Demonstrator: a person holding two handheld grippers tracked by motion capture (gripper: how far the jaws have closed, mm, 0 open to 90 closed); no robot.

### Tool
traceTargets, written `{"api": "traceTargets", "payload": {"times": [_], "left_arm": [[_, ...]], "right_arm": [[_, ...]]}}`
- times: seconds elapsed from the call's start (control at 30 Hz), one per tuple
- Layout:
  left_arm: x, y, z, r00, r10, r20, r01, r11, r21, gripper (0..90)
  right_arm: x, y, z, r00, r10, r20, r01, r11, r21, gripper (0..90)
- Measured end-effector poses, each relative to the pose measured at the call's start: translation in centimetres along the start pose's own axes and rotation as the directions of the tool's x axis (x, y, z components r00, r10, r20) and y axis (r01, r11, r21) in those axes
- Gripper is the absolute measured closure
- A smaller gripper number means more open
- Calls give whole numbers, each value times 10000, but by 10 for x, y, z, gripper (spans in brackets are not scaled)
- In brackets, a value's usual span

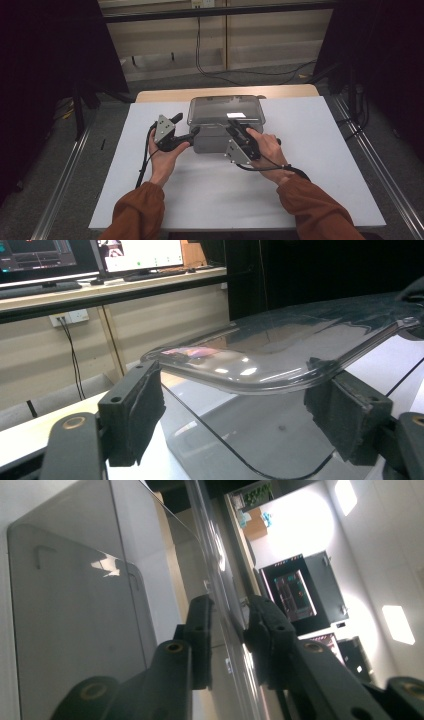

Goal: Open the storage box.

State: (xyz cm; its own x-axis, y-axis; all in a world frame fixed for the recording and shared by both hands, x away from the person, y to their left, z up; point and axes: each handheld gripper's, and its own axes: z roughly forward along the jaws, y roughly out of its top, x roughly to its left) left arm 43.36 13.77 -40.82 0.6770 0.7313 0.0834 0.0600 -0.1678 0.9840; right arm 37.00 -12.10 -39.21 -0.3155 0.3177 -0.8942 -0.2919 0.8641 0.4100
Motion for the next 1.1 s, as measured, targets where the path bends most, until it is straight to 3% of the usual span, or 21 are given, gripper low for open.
{"api": "traceTargets", "payload": {"times": [0.17,0.23,0.33,0.43,0.5,0.73,0.77,0.83,0.9,1.0,1.07,1.1], "left_arm": [[1,1,0,9999,-23,141,25,9999,-99,300],[2,0,1,9999,-27,148,28,10000,-78,310],[1,2,2,9998,123,178,-121,9999,-105,332],[1,5,3,9998,149,161,-147,9998,-126,341],[2,6,4,9995,292,149,-291,9996,-71,343],[1,8,6,9997,165,167,-161,9997,-201,371],[2,9,6,9996,248,151,-246,9995,-173,378],[3,10,6,9994,289,206,-286,9995,-154,391],[3,10,7,9995,228,225,-222,9995,-234,406],[4,10,7,9995,238,218,-233,9995,-230,422],[5,11,8,9994,276,203,-272,9994,-213,425],[5,12,8,9989,441,152,-438,9989,-174,432]], "right_arm": [[-8,-11,-2,9920,1253,-132,-1253,9921,45,616],[-12,-16,-3,9815,1906,-182,-1906,9817,59,601],[-20,-24,-4,9588,2814,-383,-2813,9596,65,567],[-23,-29,-4,9435,3284,-439,-3281,9445,146,558],[-26,-34,-4,9250,3766,-514,-3765,9263,114,538],[-34,-55,-4,8453,5282,-804,-5286,8487,173,438],[-35,-57,-4,8376,5406,-788,-5413,8407,145,426],[-37,-62,-5,8106,5798,-823,-5811,8138,106,412],[-39,-66,-5,7907,6082,-706,-6096,7927,16,387],[-42,-72,-6,7612,6427,-863,-6457,7636,-85,382],[-42,-76,-5,7358,6698,-995,-6742,7384,-147,388],[-42,-77,-4,7301,6755,-1036,-6802,7329,-152,398]]}}
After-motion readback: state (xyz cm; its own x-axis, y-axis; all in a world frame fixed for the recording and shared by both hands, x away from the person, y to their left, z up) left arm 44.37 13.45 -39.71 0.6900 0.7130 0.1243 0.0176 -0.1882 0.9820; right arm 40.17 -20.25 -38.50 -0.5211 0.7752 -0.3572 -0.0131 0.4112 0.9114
